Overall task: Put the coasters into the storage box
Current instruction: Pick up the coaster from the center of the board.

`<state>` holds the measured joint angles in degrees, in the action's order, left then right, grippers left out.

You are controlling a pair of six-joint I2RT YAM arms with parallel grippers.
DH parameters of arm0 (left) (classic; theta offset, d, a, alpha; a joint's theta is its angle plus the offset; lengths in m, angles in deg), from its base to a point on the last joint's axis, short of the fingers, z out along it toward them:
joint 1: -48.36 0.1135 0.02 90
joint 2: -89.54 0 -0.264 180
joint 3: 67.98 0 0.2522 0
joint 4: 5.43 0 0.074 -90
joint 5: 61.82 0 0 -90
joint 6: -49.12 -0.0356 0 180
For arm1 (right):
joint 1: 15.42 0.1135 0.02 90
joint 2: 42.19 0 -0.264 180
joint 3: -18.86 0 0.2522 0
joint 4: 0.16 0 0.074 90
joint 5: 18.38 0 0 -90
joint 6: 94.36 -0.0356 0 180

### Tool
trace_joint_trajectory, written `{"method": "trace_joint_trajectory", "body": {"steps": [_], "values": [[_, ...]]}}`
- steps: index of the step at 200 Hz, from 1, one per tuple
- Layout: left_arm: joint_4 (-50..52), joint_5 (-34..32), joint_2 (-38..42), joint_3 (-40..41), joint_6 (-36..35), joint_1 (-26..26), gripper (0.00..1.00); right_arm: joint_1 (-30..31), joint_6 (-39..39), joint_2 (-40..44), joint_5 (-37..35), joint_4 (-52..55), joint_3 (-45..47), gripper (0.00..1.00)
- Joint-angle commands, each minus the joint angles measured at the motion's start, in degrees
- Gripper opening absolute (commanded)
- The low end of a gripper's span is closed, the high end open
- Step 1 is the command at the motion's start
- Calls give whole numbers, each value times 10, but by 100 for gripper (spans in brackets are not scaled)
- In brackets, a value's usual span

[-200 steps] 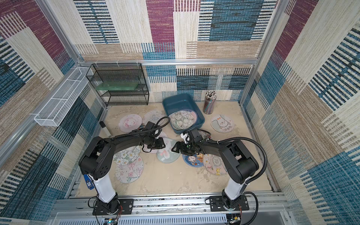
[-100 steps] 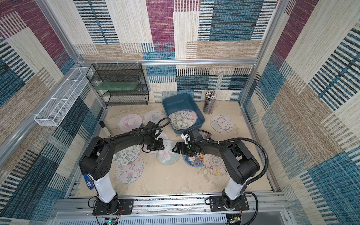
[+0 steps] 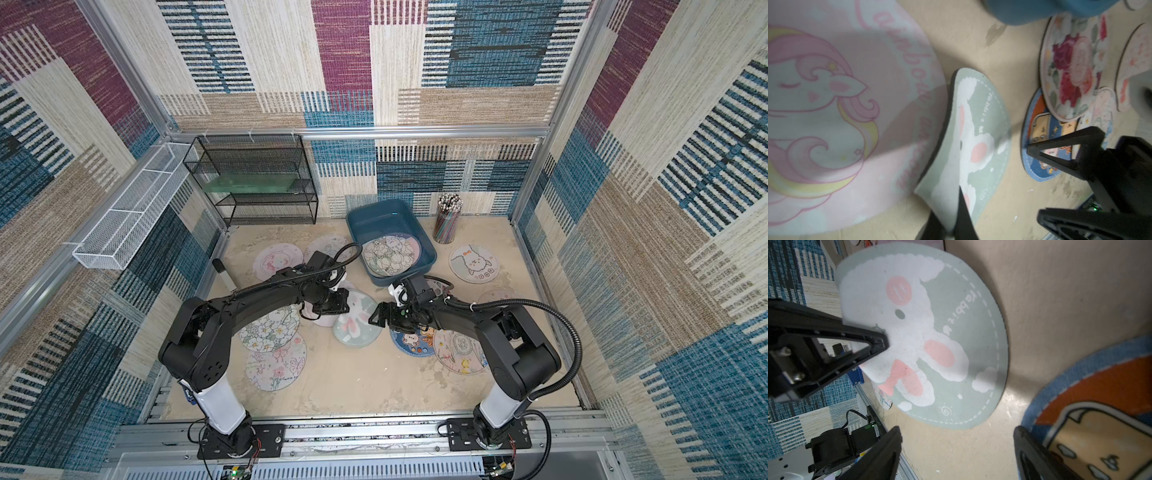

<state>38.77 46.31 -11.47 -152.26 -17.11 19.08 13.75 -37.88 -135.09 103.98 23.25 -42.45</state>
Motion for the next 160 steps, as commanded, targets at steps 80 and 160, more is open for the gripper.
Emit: {"method": "trace_joint_trajectory", "body": {"steps": [80,160], "values": [[87,21,38,-195,-37,-1,0,-17,-9,152,-19,68,39,89],[55,74,-136,-449,-56,-13,0,-40,-8,196,-13,69,68,89]]}}
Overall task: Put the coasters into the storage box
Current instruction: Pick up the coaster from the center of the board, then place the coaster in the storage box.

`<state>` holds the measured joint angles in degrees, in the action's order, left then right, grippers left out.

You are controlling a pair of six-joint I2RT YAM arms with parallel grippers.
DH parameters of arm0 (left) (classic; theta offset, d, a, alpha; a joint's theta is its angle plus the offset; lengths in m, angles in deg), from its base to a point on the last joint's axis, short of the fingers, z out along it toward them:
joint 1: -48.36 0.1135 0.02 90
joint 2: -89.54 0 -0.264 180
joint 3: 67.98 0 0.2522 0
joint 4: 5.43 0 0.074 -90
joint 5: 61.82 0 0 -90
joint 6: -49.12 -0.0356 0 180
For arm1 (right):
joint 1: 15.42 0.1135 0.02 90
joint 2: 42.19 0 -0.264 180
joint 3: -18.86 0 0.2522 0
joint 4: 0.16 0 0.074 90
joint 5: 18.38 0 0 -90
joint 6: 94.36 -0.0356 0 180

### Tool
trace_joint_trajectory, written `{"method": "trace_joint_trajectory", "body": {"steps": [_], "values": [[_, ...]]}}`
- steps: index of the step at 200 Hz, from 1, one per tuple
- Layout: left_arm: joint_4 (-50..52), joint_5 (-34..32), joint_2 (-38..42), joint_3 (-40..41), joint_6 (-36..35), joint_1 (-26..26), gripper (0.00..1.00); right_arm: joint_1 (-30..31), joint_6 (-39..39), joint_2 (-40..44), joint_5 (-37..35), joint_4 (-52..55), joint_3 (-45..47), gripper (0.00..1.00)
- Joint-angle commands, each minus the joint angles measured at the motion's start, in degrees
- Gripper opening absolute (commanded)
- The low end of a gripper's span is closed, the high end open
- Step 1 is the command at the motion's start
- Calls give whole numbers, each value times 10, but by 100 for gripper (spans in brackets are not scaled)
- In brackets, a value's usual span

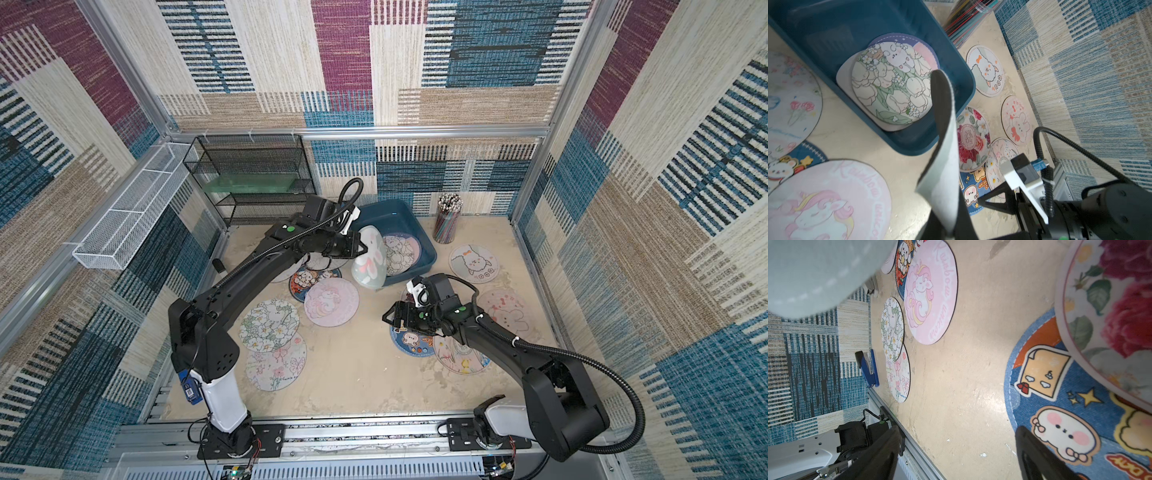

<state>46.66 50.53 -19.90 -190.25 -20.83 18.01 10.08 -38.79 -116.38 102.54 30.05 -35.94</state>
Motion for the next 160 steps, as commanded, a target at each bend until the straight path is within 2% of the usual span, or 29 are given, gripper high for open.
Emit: {"method": "trace_joint_trajectory", "body": {"steps": [1,57,72,105,160], "values": [[-24,32,-54,-72,-18,-2,0,-4,2,9,1,1,3,89],[-45,99,-249,-266,7,-3,0,-21,3,28,3,3,8,90],[-37,100,-305,-324,10,-5,0,-25,2,34,1,4,12,90],[16,41,-413,-432,-21,-6,0,-29,-7,47,-1,6,22,90],[69,-70,-432,-430,-63,-4,2,-30,-13,58,-4,14,28,90]]}}
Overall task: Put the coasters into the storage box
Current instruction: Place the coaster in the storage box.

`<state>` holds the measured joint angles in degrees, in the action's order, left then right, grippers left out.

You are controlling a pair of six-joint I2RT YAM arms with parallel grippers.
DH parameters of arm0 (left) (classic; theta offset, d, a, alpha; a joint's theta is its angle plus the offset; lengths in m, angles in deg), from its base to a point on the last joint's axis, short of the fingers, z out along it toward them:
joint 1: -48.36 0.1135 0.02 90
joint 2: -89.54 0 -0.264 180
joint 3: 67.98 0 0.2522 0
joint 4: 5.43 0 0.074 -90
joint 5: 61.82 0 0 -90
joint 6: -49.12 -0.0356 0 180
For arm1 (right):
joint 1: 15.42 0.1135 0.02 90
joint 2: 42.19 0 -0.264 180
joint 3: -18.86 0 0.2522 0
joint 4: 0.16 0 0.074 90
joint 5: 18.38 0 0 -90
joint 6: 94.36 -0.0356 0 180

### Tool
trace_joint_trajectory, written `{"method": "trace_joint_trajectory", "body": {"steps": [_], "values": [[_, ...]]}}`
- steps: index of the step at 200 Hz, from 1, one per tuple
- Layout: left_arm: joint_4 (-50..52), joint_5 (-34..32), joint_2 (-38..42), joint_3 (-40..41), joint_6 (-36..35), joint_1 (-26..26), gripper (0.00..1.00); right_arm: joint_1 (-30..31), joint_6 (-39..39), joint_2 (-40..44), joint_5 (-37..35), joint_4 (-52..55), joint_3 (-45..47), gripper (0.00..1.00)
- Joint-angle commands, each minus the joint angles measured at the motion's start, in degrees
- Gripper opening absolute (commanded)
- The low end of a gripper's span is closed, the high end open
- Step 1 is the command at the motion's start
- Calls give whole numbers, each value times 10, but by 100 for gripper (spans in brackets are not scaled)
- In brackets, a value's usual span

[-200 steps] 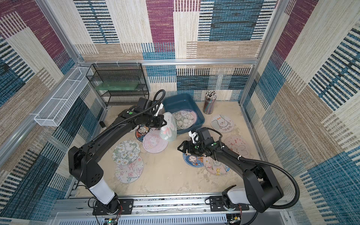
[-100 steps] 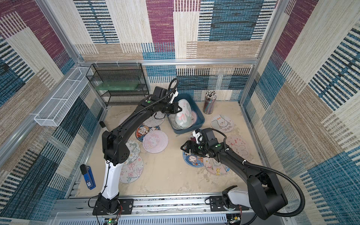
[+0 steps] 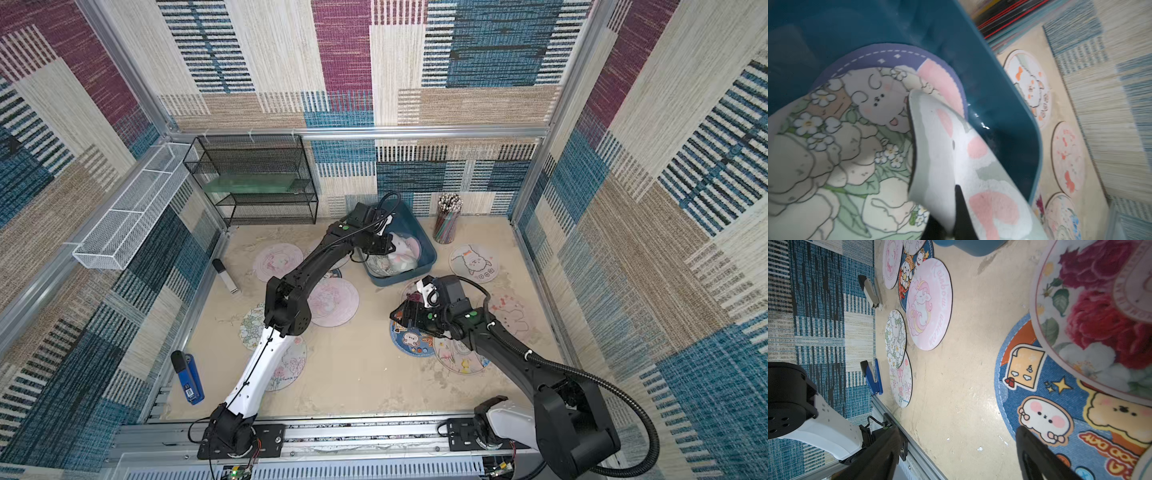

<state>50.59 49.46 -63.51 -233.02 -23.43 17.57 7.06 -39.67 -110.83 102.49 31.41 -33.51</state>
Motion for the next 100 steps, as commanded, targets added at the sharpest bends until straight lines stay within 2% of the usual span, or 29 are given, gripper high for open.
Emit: {"method": "trace_joint_trajectory", "body": {"steps": [1,28,42,55,65,76,100], "values": [[30,-62,4,-3,-37,1,2,0,-5,2,-4,0,4,90],[36,-98,20,15,-39,1,10,0,-5,-6,2,-7,4,90],[37,-108,24,17,-43,0,26,0,-3,-12,4,-9,0,90],[37,-111,25,17,-44,0,48,0,-1,-17,7,-11,-5,90],[37,-112,26,17,-45,1,59,0,0,-20,7,-9,-9,90],[40,-113,28,18,-44,0,64,0,1,-21,7,-9,-11,90],[41,-123,46,28,-41,0,67,0,-1,-19,6,-10,-11,90]]}}
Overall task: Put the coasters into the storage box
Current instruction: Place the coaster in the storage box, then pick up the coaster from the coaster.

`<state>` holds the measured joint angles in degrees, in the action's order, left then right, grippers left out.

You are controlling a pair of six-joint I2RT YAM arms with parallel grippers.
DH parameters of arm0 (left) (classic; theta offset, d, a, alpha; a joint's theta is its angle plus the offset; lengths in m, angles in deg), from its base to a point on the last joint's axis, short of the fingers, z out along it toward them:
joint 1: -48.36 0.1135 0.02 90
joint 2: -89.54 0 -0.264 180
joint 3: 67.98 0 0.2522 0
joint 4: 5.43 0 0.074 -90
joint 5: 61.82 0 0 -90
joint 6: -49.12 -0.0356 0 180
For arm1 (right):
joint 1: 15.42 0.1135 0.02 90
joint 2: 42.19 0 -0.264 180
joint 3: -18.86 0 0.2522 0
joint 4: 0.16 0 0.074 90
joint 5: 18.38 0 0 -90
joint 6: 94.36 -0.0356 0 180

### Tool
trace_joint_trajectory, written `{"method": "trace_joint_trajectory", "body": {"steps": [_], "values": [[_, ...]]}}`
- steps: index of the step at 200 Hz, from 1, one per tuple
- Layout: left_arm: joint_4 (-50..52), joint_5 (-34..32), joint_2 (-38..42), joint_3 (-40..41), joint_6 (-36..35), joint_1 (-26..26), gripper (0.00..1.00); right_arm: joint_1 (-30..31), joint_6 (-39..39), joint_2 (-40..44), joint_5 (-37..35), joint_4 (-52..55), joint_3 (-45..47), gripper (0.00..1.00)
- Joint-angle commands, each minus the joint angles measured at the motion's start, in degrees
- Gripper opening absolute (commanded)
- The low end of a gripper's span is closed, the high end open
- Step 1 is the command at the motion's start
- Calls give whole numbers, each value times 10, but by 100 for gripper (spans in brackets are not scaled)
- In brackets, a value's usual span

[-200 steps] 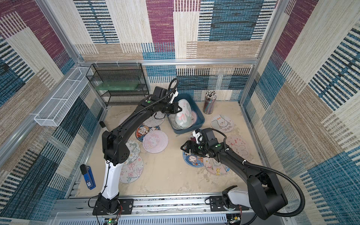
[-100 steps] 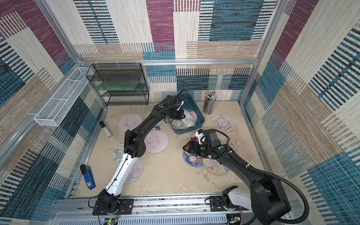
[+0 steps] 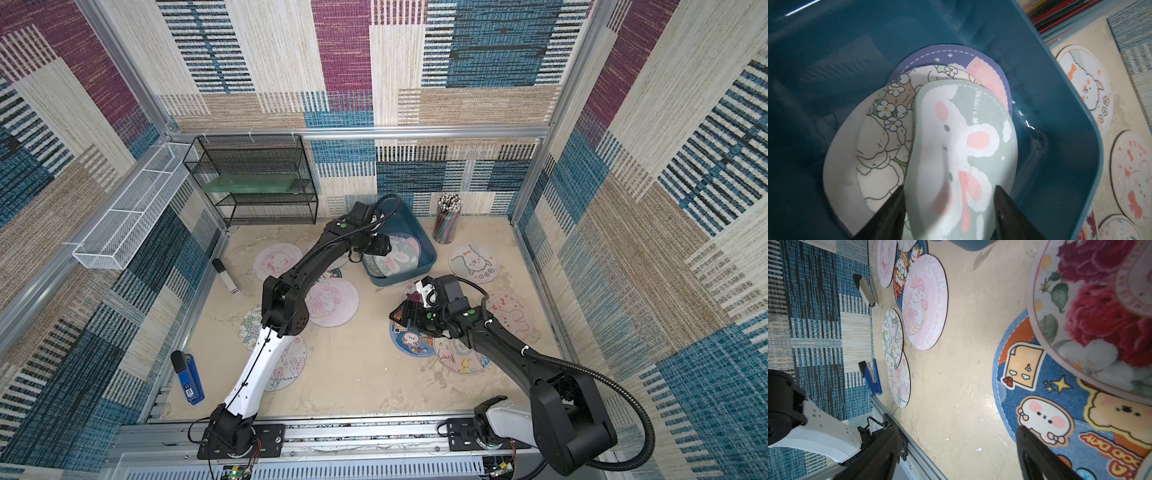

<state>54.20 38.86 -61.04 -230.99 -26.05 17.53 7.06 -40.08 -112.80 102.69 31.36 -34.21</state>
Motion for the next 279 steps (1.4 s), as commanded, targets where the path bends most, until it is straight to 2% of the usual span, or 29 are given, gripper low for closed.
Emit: {"method": "trace_joint_trajectory", "body": {"steps": [1,47,79,98,133,199,221,279], "values": [[5,-17,22,8,-15,1,67,0,3,0,4,-9,-4,90],[4,-32,65,19,-24,1,70,1,2,-2,0,-12,-2,90],[-6,-10,116,69,-11,0,72,1,10,-11,-1,-9,-7,91],[-25,5,164,134,-3,0,73,1,16,-16,0,-9,-8,91],[-96,16,284,308,9,1,73,2,26,-23,-2,-2,-5,92],[-150,39,455,574,44,0,74,-5,33,-23,-43,41,-8,92],[-169,51,490,641,65,-4,74,-22,32,-18,-70,65,-8,92],[-202,73,525,743,98,-46,73,-92,65,-36,-151,129,-47,94]]}}
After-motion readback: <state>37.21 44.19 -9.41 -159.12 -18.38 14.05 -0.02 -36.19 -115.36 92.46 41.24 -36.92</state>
